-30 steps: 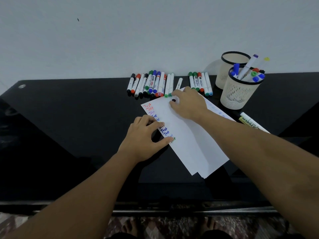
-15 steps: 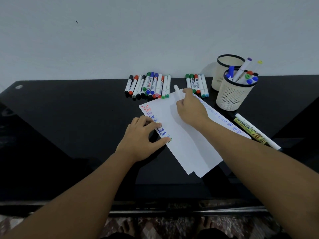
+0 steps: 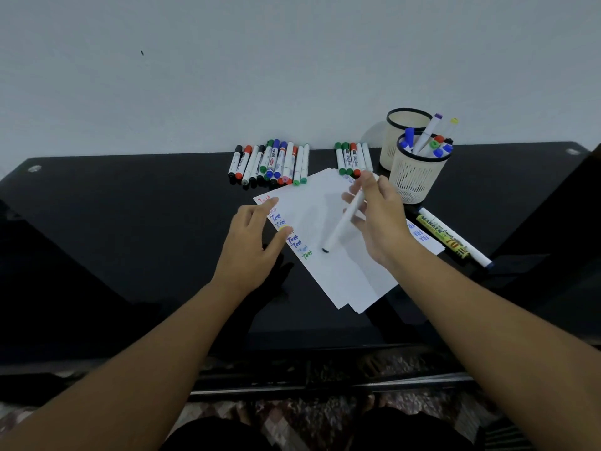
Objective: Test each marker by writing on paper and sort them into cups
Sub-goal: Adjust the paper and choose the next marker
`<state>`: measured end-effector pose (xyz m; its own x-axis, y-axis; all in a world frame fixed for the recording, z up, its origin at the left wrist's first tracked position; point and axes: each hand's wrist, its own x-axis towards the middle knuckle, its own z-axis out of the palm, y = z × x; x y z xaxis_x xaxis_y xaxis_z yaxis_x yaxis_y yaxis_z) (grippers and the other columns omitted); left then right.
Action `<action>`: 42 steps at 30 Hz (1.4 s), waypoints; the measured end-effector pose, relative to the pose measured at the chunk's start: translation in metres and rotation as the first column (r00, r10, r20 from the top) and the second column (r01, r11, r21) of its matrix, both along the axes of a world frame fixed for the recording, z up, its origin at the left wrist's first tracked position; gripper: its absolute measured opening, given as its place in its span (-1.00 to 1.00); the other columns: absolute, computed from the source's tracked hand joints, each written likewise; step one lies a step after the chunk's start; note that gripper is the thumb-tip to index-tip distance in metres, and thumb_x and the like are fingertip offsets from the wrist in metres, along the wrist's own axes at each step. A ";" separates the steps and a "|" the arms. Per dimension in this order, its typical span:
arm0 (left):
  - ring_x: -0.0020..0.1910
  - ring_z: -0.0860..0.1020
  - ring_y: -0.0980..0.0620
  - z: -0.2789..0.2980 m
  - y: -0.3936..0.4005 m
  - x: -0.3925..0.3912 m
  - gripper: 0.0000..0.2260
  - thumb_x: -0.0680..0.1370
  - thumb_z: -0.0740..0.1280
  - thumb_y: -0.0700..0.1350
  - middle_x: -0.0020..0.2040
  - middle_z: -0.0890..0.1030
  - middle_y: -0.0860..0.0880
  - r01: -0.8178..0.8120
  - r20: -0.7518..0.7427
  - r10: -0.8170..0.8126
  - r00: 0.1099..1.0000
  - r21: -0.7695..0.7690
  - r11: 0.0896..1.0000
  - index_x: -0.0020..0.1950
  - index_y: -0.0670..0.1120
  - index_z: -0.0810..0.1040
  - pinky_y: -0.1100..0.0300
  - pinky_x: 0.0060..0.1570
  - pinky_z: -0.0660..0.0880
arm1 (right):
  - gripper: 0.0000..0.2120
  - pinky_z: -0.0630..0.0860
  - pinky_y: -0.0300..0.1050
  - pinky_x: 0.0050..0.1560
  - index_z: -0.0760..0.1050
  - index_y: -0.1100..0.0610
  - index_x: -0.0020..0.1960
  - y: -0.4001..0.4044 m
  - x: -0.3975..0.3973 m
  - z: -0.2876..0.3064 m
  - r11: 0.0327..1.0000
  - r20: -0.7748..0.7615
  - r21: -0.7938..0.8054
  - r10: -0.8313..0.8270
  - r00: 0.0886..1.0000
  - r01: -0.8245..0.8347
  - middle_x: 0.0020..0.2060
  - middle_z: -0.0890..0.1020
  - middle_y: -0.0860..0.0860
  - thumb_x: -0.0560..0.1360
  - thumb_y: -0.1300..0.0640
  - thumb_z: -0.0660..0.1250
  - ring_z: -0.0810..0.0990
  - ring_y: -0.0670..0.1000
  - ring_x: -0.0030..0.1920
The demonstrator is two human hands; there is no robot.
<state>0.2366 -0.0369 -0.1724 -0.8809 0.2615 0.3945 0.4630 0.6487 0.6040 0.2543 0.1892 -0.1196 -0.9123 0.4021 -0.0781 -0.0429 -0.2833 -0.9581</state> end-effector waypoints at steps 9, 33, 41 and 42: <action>-0.05 0.53 0.17 0.027 0.007 -0.003 -0.69 0.67 0.28 0.03 0.00 0.54 0.11 0.051 0.033 -0.056 0.998 0.129 0.990 0.41 0.04 0.51 0.28 -0.02 0.51 | -0.77 0.35 -0.11 -0.26 0.46 0.04 0.23 -0.009 0.003 0.013 0.808 0.304 0.410 0.316 0.899 -0.423 -0.24 0.47 0.01 0.69 -0.02 0.13 0.35 -0.03 -0.31; -0.08 0.57 0.16 0.027 0.004 -0.010 -0.90 0.61 0.40 -0.12 -0.03 0.61 0.11 0.130 0.097 -0.125 0.987 -0.040 0.991 0.11 -0.02 0.60 0.25 -0.03 0.53 | -0.74 0.40 -0.02 -0.24 0.18 0.00 0.32 0.004 0.011 0.004 0.152 0.450 0.842 0.332 0.829 -0.518 -0.21 0.55 0.10 0.67 0.15 0.14 0.48 0.06 -0.28; 0.01 0.43 0.04 -0.009 -0.016 -0.004 -0.68 0.65 0.30 -0.14 0.01 0.46 0.03 0.081 0.038 -0.075 0.996 -0.212 0.974 0.41 0.04 0.55 0.17 0.05 0.45 | -0.65 0.60 0.09 0.27 0.61 0.00 0.11 -0.001 0.013 0.003 0.676 0.321 0.557 0.361 0.876 -0.483 0.11 0.62 0.04 0.64 0.29 0.10 0.71 0.03 0.04; 0.00 0.43 0.04 -0.013 -0.016 -0.002 -0.68 0.65 0.31 -0.15 0.00 0.45 0.03 0.070 0.017 -0.068 0.998 -0.213 0.975 0.40 0.02 0.56 0.15 0.04 0.46 | -0.63 0.60 0.08 0.27 0.59 -0.03 0.14 -0.001 0.014 0.001 0.682 0.321 0.532 0.385 0.865 -0.501 0.12 0.61 0.04 0.62 0.33 0.12 0.71 0.01 0.06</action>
<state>0.2348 -0.0528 -0.1851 -0.8614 0.3987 0.3146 0.5058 0.7300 0.4597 0.2683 0.1878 -0.1185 -0.9897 -0.0280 -0.1403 0.1188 0.3858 -0.9149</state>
